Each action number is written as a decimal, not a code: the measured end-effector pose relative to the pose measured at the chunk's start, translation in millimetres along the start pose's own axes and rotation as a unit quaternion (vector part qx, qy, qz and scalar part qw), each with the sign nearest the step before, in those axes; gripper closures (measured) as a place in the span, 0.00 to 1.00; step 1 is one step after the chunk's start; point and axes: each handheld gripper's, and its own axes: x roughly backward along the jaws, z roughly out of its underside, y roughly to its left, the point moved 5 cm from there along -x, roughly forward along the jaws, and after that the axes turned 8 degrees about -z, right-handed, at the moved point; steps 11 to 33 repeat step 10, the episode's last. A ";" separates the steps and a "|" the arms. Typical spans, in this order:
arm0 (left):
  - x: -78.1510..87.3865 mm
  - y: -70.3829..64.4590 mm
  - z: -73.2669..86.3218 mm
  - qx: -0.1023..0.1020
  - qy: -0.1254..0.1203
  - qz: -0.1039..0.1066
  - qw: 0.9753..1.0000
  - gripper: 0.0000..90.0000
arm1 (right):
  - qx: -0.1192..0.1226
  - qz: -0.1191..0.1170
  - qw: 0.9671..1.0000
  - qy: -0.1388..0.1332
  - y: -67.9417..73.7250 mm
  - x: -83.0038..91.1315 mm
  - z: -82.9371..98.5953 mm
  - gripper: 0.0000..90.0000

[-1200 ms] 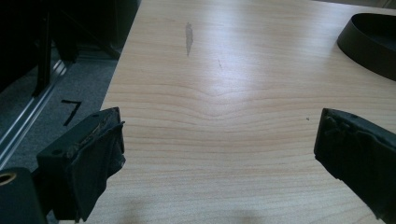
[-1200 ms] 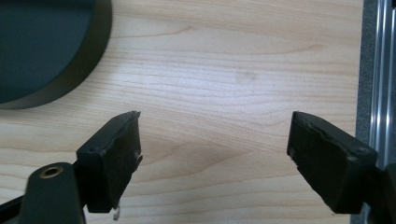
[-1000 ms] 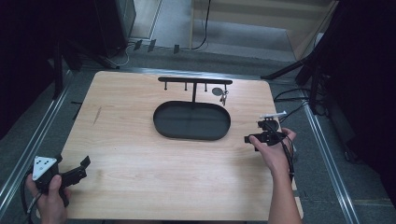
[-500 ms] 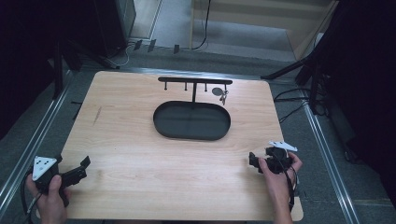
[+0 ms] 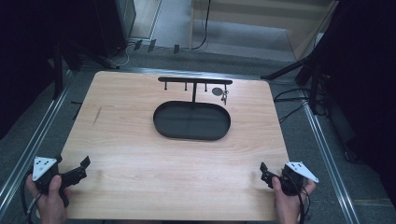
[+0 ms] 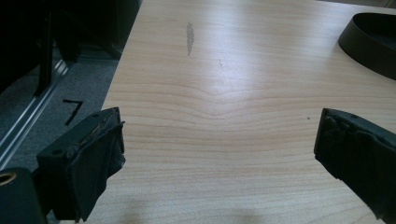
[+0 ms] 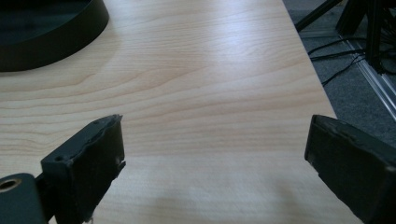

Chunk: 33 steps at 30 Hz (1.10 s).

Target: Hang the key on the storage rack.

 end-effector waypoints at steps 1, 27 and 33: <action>0.0 -0.1 0.1 0.000 0.000 0.000 1.000 0.02 | -0.004 -0.001 1.000 -0.003 -1.6 2.7 1.6 0.05; 0.5 -0.4 0.3 0.000 0.000 -0.001 1.000 0.02 | -0.004 -0.003 1.000 -0.013 -1.0 11.1 6.9 0.04; 0.5 -0.4 0.3 0.000 0.000 -0.001 1.000 0.02 | -0.004 -0.003 1.000 -0.013 -1.0 11.1 6.9 0.04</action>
